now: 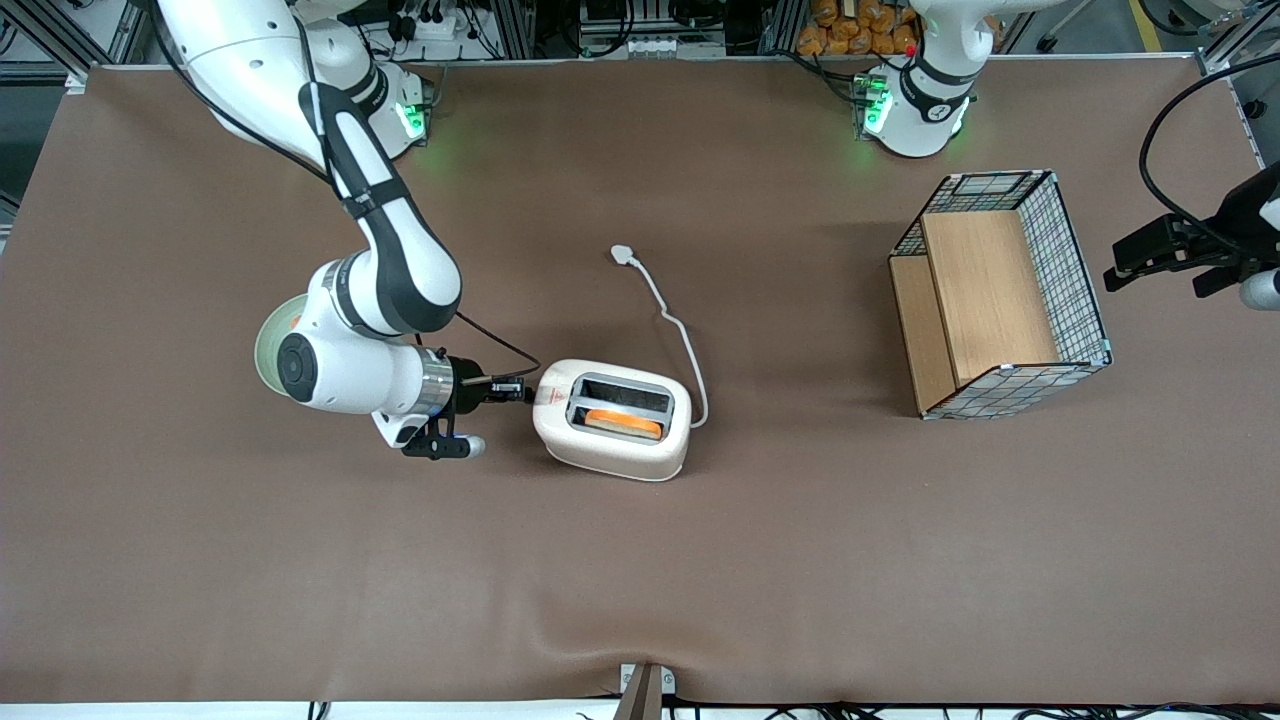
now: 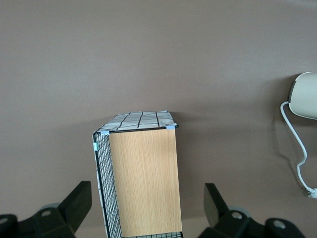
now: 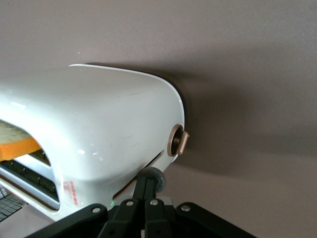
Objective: Press toaster button with right arm
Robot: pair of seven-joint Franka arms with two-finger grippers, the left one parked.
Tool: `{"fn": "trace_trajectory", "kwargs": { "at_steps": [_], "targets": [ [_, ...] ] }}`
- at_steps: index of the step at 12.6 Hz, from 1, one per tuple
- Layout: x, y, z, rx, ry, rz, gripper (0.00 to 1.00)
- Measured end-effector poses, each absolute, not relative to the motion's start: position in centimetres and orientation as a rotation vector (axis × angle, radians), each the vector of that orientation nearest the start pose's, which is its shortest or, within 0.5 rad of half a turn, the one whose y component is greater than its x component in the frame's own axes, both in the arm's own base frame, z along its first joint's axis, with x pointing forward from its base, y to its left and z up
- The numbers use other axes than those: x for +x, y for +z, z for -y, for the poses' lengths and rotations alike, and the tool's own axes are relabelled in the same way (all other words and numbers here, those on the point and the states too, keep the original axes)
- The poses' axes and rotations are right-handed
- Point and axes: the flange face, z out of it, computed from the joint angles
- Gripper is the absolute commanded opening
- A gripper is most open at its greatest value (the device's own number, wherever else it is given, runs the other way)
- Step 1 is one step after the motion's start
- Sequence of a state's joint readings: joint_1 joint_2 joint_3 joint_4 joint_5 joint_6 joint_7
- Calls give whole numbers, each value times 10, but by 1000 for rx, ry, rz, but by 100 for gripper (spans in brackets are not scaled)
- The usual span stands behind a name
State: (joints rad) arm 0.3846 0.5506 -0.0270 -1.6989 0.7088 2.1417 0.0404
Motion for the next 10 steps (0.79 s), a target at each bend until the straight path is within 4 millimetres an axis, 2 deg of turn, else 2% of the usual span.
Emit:
{"fn": "trace_trajectory", "kwargs": {
  "at_steps": [5,10],
  "targets": [
    [618,262,-255,-2561,305,-199,0],
    [618,238,-249,-2513,336,-241,0]
  ]
}}
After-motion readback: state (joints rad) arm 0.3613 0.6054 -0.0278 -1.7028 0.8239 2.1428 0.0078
